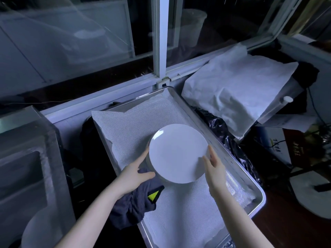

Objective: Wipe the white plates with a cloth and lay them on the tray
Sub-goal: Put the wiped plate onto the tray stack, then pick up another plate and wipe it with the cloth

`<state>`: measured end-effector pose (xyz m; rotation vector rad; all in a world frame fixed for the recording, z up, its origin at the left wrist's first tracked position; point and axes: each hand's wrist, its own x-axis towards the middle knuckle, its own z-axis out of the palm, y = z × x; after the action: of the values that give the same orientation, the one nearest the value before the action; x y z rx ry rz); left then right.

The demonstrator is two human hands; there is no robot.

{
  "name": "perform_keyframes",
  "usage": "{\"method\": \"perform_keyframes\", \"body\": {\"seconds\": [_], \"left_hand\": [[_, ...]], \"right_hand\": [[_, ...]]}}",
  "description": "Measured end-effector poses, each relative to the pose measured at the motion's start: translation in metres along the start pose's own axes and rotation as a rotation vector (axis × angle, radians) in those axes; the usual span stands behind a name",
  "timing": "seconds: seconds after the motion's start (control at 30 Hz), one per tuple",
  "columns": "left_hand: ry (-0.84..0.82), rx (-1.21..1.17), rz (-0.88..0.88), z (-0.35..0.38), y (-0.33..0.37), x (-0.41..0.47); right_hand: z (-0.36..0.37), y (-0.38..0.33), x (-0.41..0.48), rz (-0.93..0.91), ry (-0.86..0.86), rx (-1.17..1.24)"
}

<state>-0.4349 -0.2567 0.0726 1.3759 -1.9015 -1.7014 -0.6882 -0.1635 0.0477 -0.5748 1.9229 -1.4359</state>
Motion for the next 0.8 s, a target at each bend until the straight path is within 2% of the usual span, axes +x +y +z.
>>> {"method": "perform_keyframes", "body": {"seconds": [0.17, 0.37, 0.57, 0.63, 0.7, 0.8], "left_hand": [[0.013, -0.041, 0.012, 0.004, 0.003, 0.0], [0.041, -0.029, -0.007, 0.001, 0.001, 0.003], [0.035, -0.014, 0.01, 0.0, -0.004, 0.002], [0.031, -0.031, 0.001, -0.005, -0.005, -0.004], [0.056, -0.043, -0.002, -0.014, -0.009, -0.013], [0.171, -0.03, 0.023, -0.034, -0.02, -0.033]], "right_hand": [[0.024, 0.008, -0.01, 0.02, -0.014, 0.052], [0.031, 0.004, -0.01, -0.005, 0.009, -0.021], [0.017, -0.003, -0.012, -0.027, -0.101, -0.072], [0.012, -0.007, -0.014, -0.021, -0.083, -0.104], [0.013, -0.014, -0.019, -0.082, -0.026, -0.203], [0.033, -0.029, -0.04, -0.343, 0.037, -0.402]]}}
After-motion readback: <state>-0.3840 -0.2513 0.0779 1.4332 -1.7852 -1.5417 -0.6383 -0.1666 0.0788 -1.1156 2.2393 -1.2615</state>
